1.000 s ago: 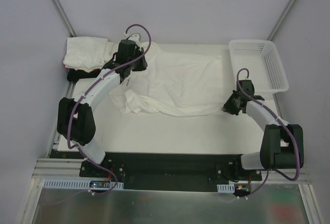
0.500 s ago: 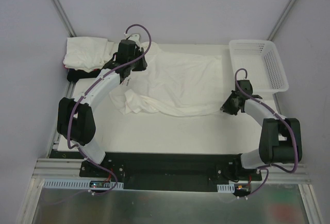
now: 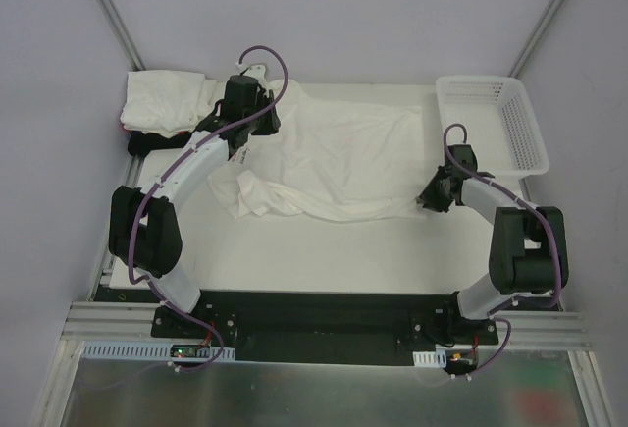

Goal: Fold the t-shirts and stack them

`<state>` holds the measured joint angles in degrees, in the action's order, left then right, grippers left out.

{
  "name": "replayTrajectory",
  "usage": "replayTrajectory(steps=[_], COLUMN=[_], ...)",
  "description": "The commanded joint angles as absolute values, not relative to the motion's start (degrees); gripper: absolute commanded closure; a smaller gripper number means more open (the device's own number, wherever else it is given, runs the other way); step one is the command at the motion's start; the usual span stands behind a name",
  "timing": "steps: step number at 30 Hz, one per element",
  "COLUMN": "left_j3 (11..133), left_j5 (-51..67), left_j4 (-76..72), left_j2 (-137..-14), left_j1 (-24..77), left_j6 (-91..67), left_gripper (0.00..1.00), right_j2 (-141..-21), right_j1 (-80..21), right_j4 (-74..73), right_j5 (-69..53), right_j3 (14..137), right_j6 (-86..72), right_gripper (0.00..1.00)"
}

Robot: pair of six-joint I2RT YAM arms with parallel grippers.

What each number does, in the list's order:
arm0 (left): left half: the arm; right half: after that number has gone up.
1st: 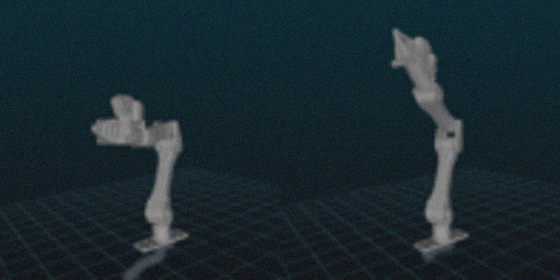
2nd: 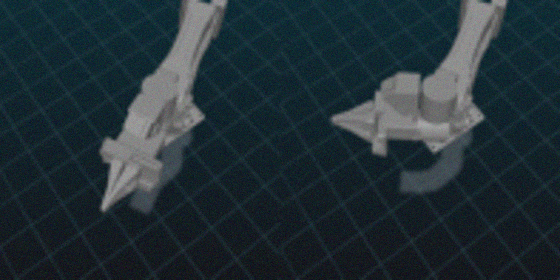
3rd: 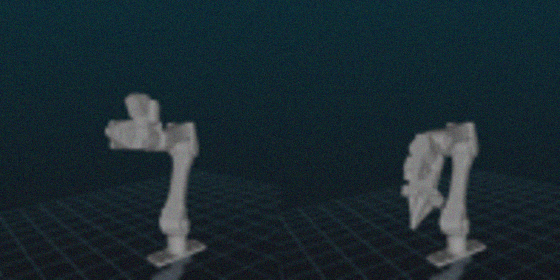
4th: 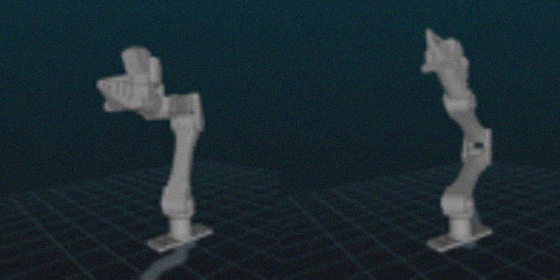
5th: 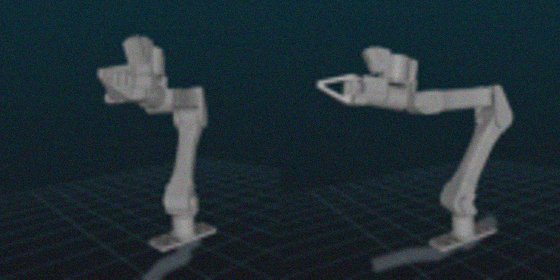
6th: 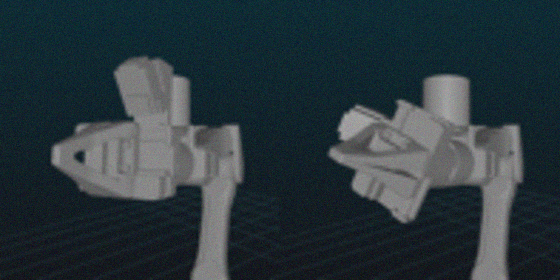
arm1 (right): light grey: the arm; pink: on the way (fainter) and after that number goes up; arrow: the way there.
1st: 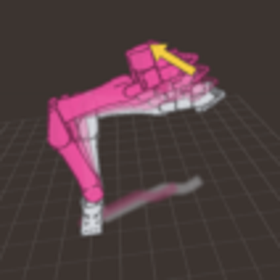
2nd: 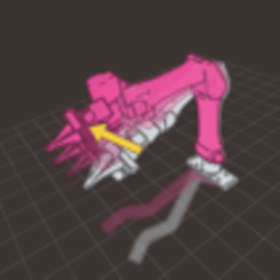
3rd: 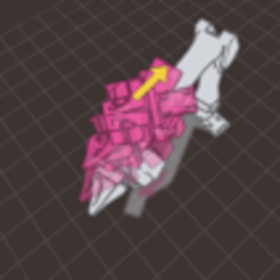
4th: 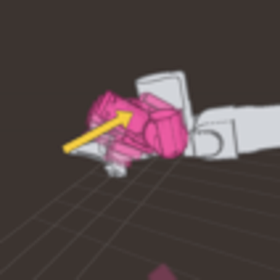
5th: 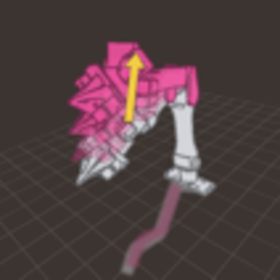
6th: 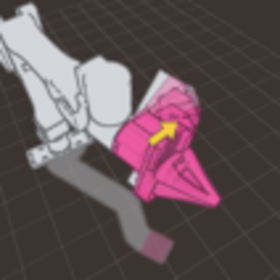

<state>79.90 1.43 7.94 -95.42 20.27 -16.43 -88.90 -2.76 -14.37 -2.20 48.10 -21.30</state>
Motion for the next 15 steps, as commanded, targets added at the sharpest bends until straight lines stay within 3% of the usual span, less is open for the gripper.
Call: replayTrajectory(steps=[1, 15], left_j3=[82.09, 81.74], left_j5=[1.93, 1.58], left_j4=[7.12, 7.12], left_j2=[-95.36, -95.45], left_j1=[20.74, 20.74], left_j6=[-15.29, -15.12], left_gripper=[0.78, 0.78], right_j2=[-90.35, -92.02], right_j1=[-2.64, -2.64], right_j4=[-13.18, -11.69], right_j5=[-1.93, -1.93], right_j3=[51.15, 50.98], right_j6=[-20.92, -21.09], right_gripper=[0.73, 0.78])
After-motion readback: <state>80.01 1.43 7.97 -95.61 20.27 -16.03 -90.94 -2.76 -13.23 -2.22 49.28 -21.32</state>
